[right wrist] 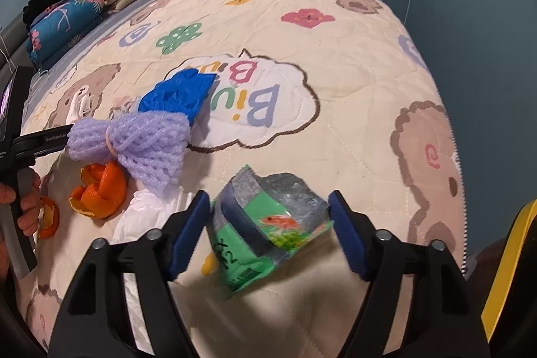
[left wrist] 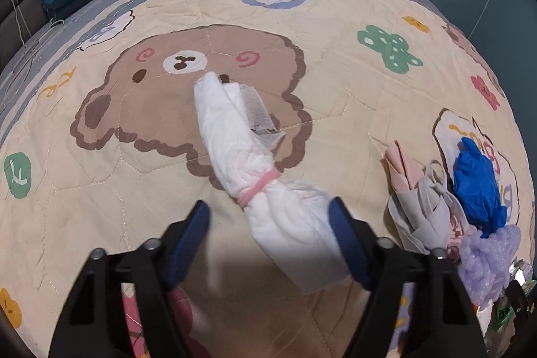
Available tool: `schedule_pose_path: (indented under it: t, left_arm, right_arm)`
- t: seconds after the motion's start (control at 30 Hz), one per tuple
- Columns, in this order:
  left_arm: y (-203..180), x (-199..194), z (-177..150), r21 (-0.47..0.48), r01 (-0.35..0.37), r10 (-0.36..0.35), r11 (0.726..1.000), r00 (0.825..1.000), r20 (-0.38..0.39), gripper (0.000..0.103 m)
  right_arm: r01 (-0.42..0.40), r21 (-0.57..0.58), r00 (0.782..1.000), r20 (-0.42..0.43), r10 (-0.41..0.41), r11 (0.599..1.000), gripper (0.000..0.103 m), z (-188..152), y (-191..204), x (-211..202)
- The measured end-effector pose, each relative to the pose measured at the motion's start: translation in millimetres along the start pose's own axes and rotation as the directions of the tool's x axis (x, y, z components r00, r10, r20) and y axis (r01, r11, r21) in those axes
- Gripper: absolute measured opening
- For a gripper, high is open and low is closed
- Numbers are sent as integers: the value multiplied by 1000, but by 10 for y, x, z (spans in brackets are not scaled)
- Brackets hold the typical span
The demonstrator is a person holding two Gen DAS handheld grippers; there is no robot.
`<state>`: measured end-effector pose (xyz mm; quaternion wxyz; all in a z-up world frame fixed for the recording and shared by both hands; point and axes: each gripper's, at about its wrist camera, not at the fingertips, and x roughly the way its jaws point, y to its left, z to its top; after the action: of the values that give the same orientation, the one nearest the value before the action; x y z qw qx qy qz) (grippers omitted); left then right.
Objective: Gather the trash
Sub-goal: 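Grasp the white rolled diaper with the left tool while the right tool grasps the green snack packet, then carry the white roll and green packet over the yellow-rimmed bin with both tools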
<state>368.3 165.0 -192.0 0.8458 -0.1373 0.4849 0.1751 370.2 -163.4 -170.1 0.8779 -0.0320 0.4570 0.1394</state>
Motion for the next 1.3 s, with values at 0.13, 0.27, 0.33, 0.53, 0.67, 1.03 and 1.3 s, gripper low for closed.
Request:
schedule_pose_path:
  t: [0.13,0.27,0.33,0.53,0.67,1.03,1.3]
  left_arm:
    - [-42,-37,-14,27,0,0,1000,1000,10,42]
    - [-60,-84,-20,43,25,-26,999,1000,15,26]
    - [-72,-125,-24,56,32,-34,998,999,24,21]
    - [-108,-332,-47,84,98,-104,992,992,65,19]
    - [-160,-494,-92,118,118,-131,986,986,103,19]
    - [-112,-949,-175,128,178,-198,976,967,160,19]
    - [-25,-1280,-287,136,197,-221,971,957,188,19]
  right_arm:
    - [5,-28,1000,1,-5,1000,53,-28,73,0]
    - [-7,-55,1000,10,7,998,37,-30,142,-41]
    - [-5,-71,1000,19,7,997,34,-40,170,-67]
    - [-21,-50,998,63,25,999,21,-12,110,-231]
    - [-41,-23,995,88,43,999,21,7,25,-357]
    - [-147,38,970,203,137,988,21,22,-80,-1070]
    - [-177,61,962,222,160,982,21,-136,-137,-1465]
